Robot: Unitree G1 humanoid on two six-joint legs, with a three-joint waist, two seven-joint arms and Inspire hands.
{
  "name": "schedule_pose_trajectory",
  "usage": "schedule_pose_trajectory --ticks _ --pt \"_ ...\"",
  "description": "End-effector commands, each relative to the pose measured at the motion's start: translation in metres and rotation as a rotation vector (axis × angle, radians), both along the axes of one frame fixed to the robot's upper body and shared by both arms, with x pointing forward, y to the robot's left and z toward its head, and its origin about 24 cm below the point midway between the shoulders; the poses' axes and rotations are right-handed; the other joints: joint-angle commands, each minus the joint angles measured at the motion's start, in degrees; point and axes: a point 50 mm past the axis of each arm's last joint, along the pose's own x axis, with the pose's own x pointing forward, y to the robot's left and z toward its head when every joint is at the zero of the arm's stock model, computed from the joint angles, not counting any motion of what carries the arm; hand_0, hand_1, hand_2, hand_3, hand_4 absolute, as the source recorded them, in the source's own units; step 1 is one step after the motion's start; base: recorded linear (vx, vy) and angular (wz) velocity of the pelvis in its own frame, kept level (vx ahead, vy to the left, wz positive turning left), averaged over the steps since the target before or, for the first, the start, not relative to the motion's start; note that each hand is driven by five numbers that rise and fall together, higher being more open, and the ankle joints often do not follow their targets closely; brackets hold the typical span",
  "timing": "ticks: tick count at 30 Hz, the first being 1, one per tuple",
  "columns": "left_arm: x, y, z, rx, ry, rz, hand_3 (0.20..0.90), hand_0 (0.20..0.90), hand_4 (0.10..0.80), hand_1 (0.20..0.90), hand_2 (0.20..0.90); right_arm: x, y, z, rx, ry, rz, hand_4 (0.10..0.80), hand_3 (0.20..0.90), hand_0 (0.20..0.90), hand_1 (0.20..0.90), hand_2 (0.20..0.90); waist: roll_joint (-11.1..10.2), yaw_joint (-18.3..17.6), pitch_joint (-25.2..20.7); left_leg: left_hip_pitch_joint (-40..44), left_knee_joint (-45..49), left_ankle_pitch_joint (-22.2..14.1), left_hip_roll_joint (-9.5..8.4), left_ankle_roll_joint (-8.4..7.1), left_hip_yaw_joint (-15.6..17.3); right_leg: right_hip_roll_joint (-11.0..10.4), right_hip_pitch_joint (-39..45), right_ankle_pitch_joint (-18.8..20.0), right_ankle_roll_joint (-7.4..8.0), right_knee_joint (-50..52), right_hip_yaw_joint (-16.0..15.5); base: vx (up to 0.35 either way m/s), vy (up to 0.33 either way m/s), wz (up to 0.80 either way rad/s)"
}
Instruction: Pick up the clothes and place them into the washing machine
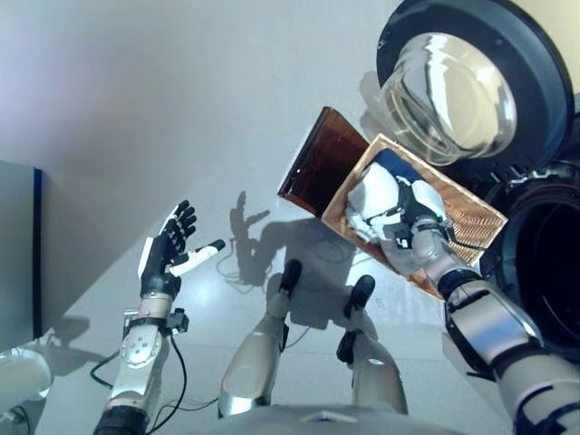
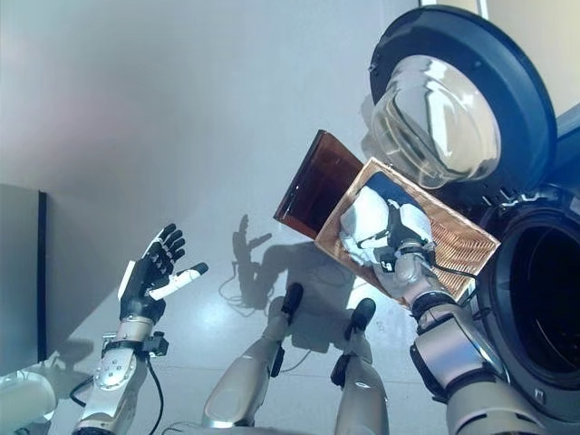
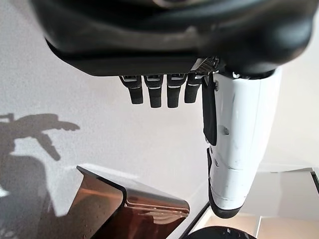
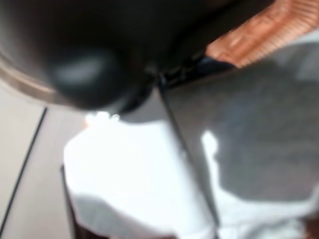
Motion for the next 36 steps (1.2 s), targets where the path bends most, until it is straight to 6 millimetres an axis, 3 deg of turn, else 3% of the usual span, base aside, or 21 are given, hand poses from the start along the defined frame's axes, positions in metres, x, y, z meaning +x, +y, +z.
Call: schedule_pose_trajectory --ticks 1,11,13,16,36 --pt "0.004 0.011 0.045 0.078 -0.216 -0.002 0.9 0.9 0.8 0.9 0.9 0.022 0.024 0.028 0.018 -0.105 0.054 0.8 0.9 0.9 0.9 0.9 -0.6 0.9 -1.4 -2.2 -1.0 -1.2 -3.58 -2.11 0.4 -2.9 -4.5 -5.1 3.04 6.7 4.1 0.057 -0.026 0.0" --pt "0.008 0.01 0.056 0.079 -0.265 -0.003 0.9 0.9 0.8 0.9 0.9 0.032 0.024 0.047 0.03 -0.151 0.027 0.8 0.9 0.9 0.9 0.9 0.3 1.6 0.5 -5.1 -1.0 -0.4 -3.95 -2.17 0.2 -3.4 -7.4 -4.7 3.1 7.2 4.2 -0.028 0.013 0.02" --pt "0.008 0.01 0.055 0.078 -0.264 -0.005 0.9 0.9 0.8 0.9 0.9 0.032 0.024 0.047 0.028 -0.151 0.026 0.667 0.713 0.713 0.713 0.713 0.4 1.6 0.7 -5.3 -1.0 -0.4 -3.99 -2.14 0.2 -3.4 -7.6 -4.6 3.12 7.2 4.2 -0.015 0.013 -0.02" --pt "0.009 0.011 0.058 0.087 -0.272 -0.003 0.9 0.9 0.8 0.9 0.9 0.036 0.025 0.055 0.026 -0.17 0.027 0.3 0.2 0.2 0.2 0.2 0.6 1.6 1.2 -6.1 -1.0 -0.2 -4.17 -2.06 0.2 -3.6 -8.9 -4.3 3.14 7.4 4.4 -0.025 0.019 -0.02" --pt "0.005 0.013 0.057 0.103 -0.263 -0.009 0.9 0.9 0.8 0.9 0.9 0.035 0.022 0.054 -0.013 -0.164 -0.004 0.3 0.2 0.2 0.2 0.2 0.9 1.3 1.1 -7.2 -1.0 0.0 -4.53 -1.89 0.7 -3.9 -9.7 -3.8 3.29 6.9 4.8 -0.005 0.004 0.0"
